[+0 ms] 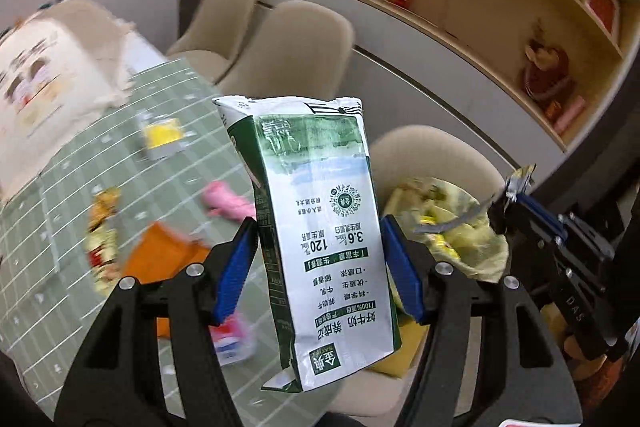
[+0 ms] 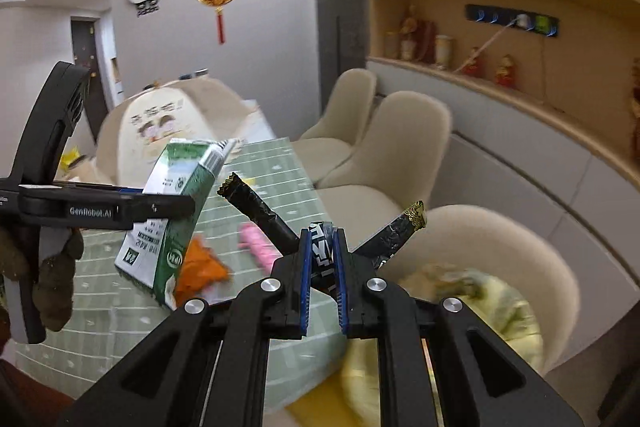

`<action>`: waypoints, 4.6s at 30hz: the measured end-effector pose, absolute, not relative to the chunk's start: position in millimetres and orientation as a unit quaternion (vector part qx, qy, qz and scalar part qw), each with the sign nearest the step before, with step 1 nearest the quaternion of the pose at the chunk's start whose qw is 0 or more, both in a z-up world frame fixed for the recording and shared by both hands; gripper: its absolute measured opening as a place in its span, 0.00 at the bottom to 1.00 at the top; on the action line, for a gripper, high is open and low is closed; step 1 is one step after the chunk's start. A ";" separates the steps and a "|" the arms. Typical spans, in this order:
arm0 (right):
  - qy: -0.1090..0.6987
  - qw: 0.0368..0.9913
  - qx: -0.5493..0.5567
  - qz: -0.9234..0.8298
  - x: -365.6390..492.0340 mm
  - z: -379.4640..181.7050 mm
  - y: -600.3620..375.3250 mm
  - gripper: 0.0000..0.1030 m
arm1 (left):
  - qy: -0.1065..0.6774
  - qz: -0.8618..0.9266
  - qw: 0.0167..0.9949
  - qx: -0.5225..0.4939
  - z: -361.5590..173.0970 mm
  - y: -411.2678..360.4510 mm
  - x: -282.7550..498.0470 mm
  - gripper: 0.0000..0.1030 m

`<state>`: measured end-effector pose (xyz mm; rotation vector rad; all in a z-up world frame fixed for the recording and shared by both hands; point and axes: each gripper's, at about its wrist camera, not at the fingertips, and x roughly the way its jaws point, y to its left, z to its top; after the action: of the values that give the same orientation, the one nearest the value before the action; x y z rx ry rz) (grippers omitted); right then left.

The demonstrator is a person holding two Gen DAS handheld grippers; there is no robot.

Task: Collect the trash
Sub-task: 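Carry the milk carton and black wrappers in both grippers over the trash bag, then open the left gripper to drop the milk carton into the trash bag, then open the right gripper to drop the black wrappers into the trash bag, then move both open grippers back over the snack pile on the table, then grasp the orange bag with the right gripper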

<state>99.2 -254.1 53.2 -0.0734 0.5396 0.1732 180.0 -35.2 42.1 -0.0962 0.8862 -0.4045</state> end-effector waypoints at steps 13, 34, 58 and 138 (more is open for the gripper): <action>0.260 0.965 0.026 -0.019 59.1 40.5 -413.4 0.12 | 0.424 -0.282 0.860 -0.027 24.1 -195.6 203.8 0.58; 0.288 0.955 0.054 -0.047 52.5 6.8 -466.9 0.12 | 0.444 -0.293 0.846 -0.023 -40.3 -277.2 226.1 0.58; 0.326 0.941 0.080 0.051 109.6 -11.1 -425.0 0.12 | 0.468 -0.279 0.838 -0.031 -29.2 -203.5 188.9 0.64; 0.440 0.879 0.061 0.175 207.6 -101.8 -3.2 0.05 | 0.476 -0.040 0.857 -0.194 -117.3 294.4 111.7 0.64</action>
<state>207.6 -3.2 -101.8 0.1279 0.9177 0.3658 111.7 294.4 -117.3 -0.4077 0.9993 -0.0849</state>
